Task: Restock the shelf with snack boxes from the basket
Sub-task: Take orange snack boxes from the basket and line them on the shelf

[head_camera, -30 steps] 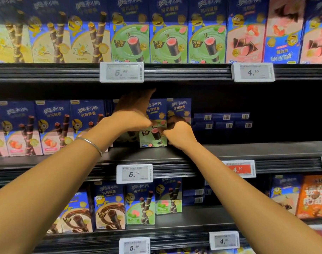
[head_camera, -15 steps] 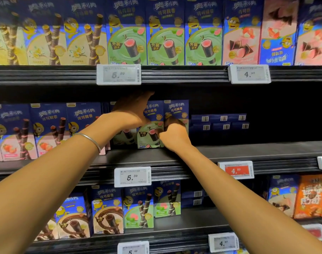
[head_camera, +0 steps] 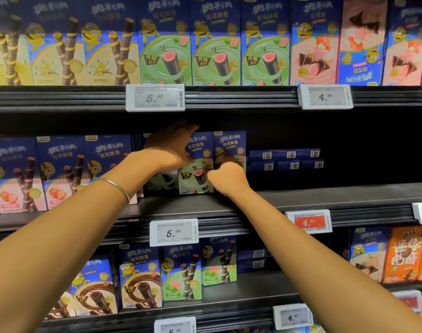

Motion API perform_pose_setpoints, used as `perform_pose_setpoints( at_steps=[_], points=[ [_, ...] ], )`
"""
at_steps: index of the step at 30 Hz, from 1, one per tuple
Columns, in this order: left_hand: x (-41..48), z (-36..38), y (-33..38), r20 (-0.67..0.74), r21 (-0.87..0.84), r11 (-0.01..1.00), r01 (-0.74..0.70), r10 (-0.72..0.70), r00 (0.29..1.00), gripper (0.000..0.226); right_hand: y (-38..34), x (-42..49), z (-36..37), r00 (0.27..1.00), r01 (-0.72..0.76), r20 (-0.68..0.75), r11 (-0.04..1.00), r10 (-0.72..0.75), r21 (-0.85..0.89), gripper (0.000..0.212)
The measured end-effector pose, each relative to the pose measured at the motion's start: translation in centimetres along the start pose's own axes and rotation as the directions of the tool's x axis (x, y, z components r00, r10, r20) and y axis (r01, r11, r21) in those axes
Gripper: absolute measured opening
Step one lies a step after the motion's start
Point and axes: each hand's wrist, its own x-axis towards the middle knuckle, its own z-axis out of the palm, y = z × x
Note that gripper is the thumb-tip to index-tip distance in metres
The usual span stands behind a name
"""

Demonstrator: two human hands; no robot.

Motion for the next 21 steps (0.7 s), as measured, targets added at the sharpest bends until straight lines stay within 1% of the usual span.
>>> perform_pose_setpoints(
  at_steps=[3, 11, 13, 14, 15, 17, 19, 21],
  points=[
    [0.0, -0.1, 0.0, 0.014, 0.0, 1.0, -0.002, 0.002, 1.0, 0.096, -0.1, -0.1, -0.1, 1.0, -0.004, 0.001, 1.0, 0.004, 0.03, 0.026],
    [-0.7, -1.0, 0.8, 0.052, -0.049, 0.998, 0.028, -0.025, 0.998, 0.105, 0.0, -0.4, -0.4, 1.0, -0.013, -0.016, 0.995, 0.014, 0.1, 0.025],
    [-1.5, -1.5, 1.0, 0.049, -0.072, 0.997, 0.033, -0.03, 0.998, 0.102, 0.1, -0.7, -0.8, 0.999, -0.011, -0.028, 0.983, 0.016, 0.186, 0.023],
    [-2.2, -1.8, 1.2, 0.037, -0.089, 0.996, 0.029, -0.026, 0.999, 0.1, 0.2, -0.8, -1.1, 0.999, -0.016, -0.027, 0.965, 0.024, 0.263, 0.024],
    [-3.0, -2.1, 1.3, 0.008, -0.11, 0.994, 0.021, -0.021, 1.0, 0.098, 0.5, -1.1, -1.5, 0.999, -0.027, -0.013, 0.935, 0.034, 0.354, 0.027],
    [-5.3, -2.4, 1.9, -0.097, -0.185, 0.983, 0.004, -0.022, 0.995, 0.095, 1.0, -2.3, -2.7, 0.999, -0.04, 0.033, 0.859, 0.027, 0.511, 0.031],
    [-8.2, -2.4, 3.0, -0.205, -0.308, 0.951, -0.023, -0.043, 0.978, 0.088, 1.7, -4.1, -4.2, 0.998, -0.017, 0.059, 0.805, -0.023, 0.594, 0.03],
    [-11.4, -1.9, 4.8, -0.298, -0.454, 0.889, -0.068, -0.08, 0.951, 0.077, 2.7, -6.7, -5.8, 0.995, 0.02, 0.063, 0.761, -0.079, 0.649, 0.026]
  ],
)
